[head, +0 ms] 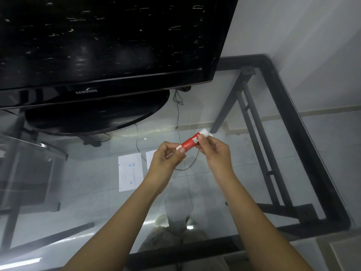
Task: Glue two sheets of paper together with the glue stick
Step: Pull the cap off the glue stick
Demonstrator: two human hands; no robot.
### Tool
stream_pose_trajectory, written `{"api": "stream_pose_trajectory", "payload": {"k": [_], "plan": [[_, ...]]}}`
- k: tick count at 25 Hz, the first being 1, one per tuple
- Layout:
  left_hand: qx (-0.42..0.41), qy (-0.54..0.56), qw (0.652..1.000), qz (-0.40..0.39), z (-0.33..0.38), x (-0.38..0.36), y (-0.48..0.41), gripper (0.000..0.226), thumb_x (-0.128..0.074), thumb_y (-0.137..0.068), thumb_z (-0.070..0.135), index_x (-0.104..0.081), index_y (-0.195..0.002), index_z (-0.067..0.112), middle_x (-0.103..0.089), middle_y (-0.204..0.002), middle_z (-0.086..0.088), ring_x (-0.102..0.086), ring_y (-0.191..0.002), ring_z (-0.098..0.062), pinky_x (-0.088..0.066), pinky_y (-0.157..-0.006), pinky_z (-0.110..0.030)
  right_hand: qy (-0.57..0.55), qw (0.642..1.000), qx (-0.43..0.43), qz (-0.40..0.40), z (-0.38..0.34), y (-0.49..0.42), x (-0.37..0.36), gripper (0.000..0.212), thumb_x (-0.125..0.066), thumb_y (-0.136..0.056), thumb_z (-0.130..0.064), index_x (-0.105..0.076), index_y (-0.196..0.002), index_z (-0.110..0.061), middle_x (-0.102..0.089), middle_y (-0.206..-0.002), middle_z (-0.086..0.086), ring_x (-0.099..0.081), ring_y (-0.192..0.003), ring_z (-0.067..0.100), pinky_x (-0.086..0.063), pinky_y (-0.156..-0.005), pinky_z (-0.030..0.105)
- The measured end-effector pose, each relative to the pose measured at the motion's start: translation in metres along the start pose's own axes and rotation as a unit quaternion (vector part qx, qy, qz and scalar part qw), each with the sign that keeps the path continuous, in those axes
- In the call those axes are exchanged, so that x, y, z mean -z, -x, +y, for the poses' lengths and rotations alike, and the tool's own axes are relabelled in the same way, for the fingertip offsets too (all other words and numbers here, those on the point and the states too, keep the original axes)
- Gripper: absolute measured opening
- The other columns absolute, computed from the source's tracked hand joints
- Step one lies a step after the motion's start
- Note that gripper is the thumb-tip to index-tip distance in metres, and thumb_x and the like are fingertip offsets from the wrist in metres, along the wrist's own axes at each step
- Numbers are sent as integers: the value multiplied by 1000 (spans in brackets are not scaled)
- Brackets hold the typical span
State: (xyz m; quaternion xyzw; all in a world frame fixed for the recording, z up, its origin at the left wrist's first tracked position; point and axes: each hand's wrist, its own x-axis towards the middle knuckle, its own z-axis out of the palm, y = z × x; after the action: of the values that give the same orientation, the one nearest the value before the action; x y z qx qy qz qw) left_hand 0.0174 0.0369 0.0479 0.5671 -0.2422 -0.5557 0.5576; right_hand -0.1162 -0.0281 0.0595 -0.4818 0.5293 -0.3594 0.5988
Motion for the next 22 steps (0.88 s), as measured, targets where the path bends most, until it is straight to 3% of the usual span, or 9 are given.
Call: {"api": "stream_pose_trajectory", "payload": {"k": [2,5,6,9,12,14,18,20,22], "plan": [[-112,-122,986,16,-2,1,4,14,-70,-80,15,-57,-82,20,-67,-84,8,-60,-75,-2,-48,-65,-13,-1,1000,6,5,-2,2,-2,11,-62,-83,-41,-70,-79,-34,-72,-88,-6,-68,-89,10,-51,-87,28],[-334,-358,866,100,-6,3,5,18,-71,-76,4,-59,-90,7,-63,-91,-6,-53,-85,-8,-45,-75,-15,-8,1000,2,5,-5,5,-8,21,-63,-82,-41,-71,-91,-24,-73,-90,-2,-69,-87,9,-53,-87,27],[-335,-357,866,99,-6,4,5,23,-70,-77,8,-57,-96,7,-62,-95,-5,-54,-88,-9,-46,-76,-17,-18,1000,4,6,-6,6,-10,23,-63,-83,-40,-71,-93,-21,-73,-89,-2,-69,-86,9,-53,-86,25],[-71,-88,993,16,5,-1,8,30,-59,-85,44,-52,-101,20,-65,-85,5,-64,-74,-12,-52,-68,-25,-35,999,19,9,-9,7,-11,14,-63,-83,-38,-71,-85,-26,-73,-84,-6,-69,-85,8,-53,-81,21],[-24,-27,999,-2,4,6,4,29,-54,-84,48,-62,-87,21,-67,-71,7,-62,-65,-8,-50,-65,-20,-23,999,27,11,-10,8,-11,12,-63,-83,-39,-70,-82,-30,-73,-84,-6,-69,-84,8,-53,-81,21],[-77,-34,996,-6,7,7,4,8,-64,-81,35,-62,-81,27,-69,-79,12,-63,-74,-5,-49,-68,-16,-37,999,23,16,-11,9,-11,11,-63,-83,-38,-71,-80,-31,-73,-80,-9,-69,-84,8,-53,-76,17],[-124,6,992,-10,9,10,3,26,-70,-76,1,-61,-83,24,-68,-88,13,-63,-85,-5,-50,-70,-16,-49,999,10,15,-11,8,-13,16,-63,-82,-39,-71,-90,-26,-73,-89,-5,-69,-86,7,-52,-77,17],[-85,-10,996,-10,10,10,1,22,-69,-80,18,-59,-98,27,-65,-100,8,-64,-88,-10,-51,-71,-18,-51,999,13,13,-11,7,-14,16,-63,-82,-39,-70,-91,-26,-72,-92,-2,-69,-87,7,-52,-77,16],[-10,-6,1000,-5,12,9,-2,23,-58,-85,42,-58,-101,26,-67,-93,0,-66,-76,-13,-52,-66,-19,-56,998,22,12,-13,7,-15,9,-63,-84,-36,-70,-87,-30,-72,-90,-4,-69,-87,7,-51,-75,14]]}}
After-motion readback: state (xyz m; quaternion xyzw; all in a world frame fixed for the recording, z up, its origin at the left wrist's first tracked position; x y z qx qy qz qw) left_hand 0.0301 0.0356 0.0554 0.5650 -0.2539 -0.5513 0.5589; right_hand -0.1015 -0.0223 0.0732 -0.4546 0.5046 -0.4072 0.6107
